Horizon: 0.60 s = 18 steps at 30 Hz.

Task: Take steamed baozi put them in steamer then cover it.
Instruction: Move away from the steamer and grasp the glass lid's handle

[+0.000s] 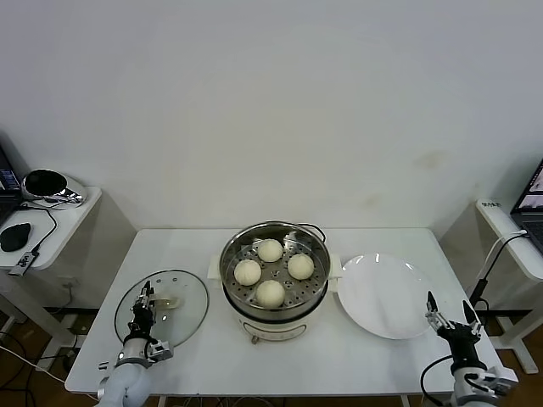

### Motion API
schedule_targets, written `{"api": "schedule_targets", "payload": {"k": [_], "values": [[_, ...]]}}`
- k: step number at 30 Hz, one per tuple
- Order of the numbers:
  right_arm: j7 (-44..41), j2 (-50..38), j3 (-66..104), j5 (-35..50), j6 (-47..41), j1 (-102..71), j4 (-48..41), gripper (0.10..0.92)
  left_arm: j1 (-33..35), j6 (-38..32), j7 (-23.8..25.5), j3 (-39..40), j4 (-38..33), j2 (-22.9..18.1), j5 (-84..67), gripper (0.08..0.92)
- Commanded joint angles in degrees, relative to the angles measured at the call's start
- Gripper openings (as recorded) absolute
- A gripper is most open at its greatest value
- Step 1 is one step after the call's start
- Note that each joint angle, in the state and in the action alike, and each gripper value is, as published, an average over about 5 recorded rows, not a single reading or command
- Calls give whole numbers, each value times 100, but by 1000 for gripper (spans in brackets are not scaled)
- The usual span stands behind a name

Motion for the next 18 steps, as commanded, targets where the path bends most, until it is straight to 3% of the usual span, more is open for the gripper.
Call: {"api": "schedule_targets", "payload": {"k": [1,8,18], "values": [[-2,10,-8,-24,3,6,2,823,-30,-33,-68,-11,88,11,-14,334],[-4,10,-26,-28,6,-5,33,823,21,-31,15,-25,-83,34,-17,157],[-4,-7,-1,25,1,-5,125,823,518,918,374,-403,-1637,-88,-264,148]]}}
